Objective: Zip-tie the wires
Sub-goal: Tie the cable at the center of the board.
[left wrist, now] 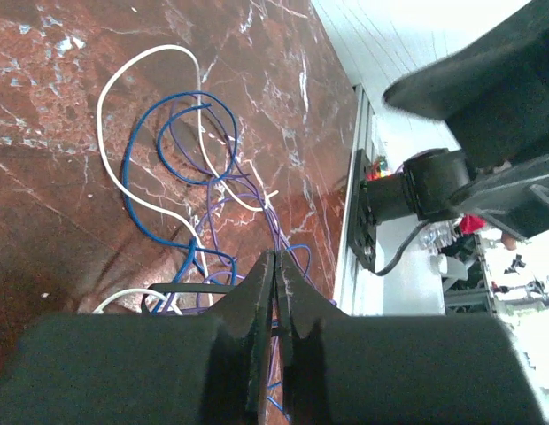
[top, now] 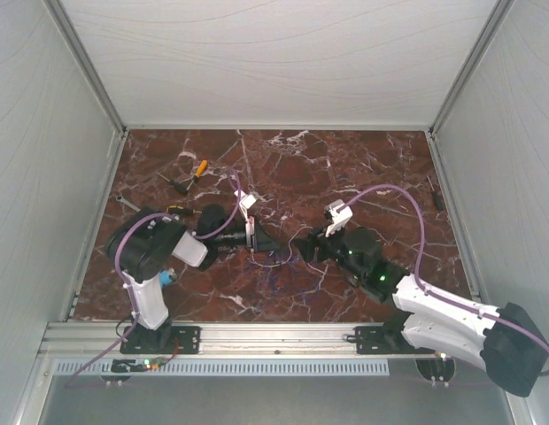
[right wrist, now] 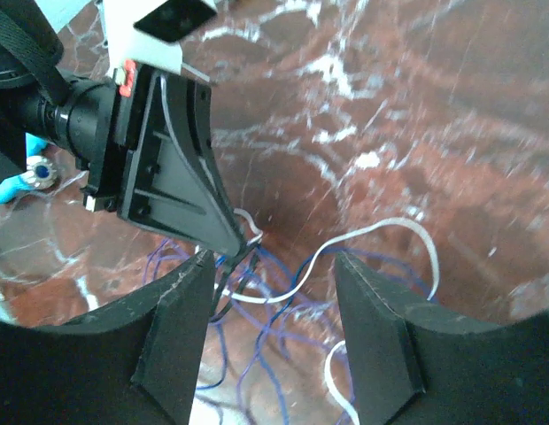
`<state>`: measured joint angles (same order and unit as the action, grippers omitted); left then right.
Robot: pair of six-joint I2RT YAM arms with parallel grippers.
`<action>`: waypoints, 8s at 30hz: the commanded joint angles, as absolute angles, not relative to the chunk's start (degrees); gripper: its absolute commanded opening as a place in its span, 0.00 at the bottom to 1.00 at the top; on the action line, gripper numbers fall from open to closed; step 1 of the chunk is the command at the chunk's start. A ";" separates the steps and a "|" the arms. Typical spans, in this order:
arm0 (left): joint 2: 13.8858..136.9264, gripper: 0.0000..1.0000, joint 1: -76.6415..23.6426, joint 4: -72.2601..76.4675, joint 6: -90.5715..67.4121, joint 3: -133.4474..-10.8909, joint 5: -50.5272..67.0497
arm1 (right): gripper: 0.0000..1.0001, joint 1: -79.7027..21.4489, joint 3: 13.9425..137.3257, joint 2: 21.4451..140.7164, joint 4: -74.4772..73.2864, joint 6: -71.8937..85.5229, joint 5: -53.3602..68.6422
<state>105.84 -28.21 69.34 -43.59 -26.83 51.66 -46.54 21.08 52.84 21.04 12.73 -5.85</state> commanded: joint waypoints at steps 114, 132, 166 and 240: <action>95.01 0.00 -25.60 46.31 -38.64 -32.49 30.37 | 0.00 -59.28 25.55 78.08 22.51 35.82 -21.80; 96.87 0.00 -23.33 45.24 -36.39 -34.31 29.89 | 0.00 -59.31 24.36 78.33 22.50 35.29 -22.13; 96.93 0.34 -20.19 51.82 -37.12 -32.02 36.18 | 0.00 -59.34 23.87 77.72 22.02 34.76 -22.71; 99.93 0.00 -23.65 39.00 -32.06 -41.54 30.62 | 0.00 -59.30 28.29 81.88 21.18 33.04 -21.00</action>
